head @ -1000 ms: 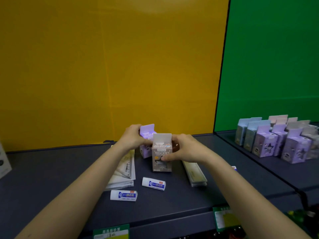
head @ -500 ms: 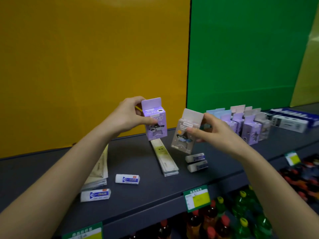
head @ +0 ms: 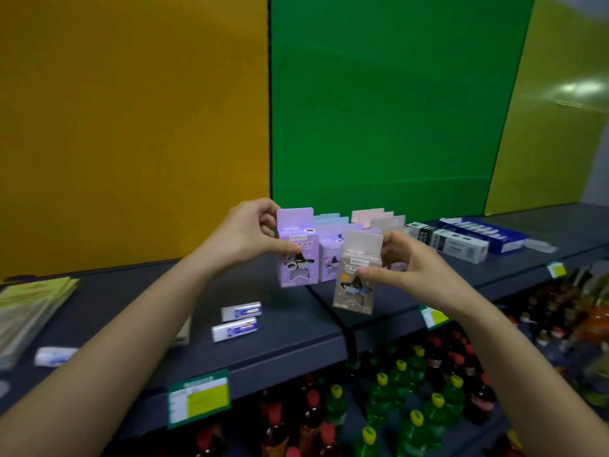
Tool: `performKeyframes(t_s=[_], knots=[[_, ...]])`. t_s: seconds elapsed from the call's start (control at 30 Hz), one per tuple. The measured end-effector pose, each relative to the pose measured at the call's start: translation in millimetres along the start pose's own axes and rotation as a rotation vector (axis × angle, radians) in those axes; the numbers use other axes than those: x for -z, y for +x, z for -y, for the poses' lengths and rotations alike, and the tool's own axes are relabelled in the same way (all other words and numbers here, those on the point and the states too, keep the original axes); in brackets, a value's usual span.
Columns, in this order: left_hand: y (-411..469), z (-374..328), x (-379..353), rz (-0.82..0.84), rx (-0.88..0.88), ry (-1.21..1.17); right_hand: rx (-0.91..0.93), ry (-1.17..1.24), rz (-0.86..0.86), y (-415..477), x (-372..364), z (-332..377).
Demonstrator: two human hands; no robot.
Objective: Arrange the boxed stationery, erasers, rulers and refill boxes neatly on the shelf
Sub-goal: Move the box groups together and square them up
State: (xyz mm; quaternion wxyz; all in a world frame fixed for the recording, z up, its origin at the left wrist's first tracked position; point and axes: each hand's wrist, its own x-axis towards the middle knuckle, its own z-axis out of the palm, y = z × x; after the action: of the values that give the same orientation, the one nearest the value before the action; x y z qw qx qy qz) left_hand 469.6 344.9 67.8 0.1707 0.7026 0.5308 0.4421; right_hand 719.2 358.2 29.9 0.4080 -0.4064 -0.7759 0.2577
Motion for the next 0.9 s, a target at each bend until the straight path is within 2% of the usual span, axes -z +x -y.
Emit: performKeyframes(t_s=[0.3, 0.5, 0.9], knots=[[18, -4, -91, -0.089, 0.099, 0.116, 0.023, -0.033, 0.077, 2, 79, -72], [38, -1, -108, -0.150, 0.116, 0.223, 0.053, -0.005, 0.074, 16, 104, -93], [58, 15, -116, -0.126, 0.087, 0.324, 0.077, 0.066, 0.065, 53, 120, -122]])
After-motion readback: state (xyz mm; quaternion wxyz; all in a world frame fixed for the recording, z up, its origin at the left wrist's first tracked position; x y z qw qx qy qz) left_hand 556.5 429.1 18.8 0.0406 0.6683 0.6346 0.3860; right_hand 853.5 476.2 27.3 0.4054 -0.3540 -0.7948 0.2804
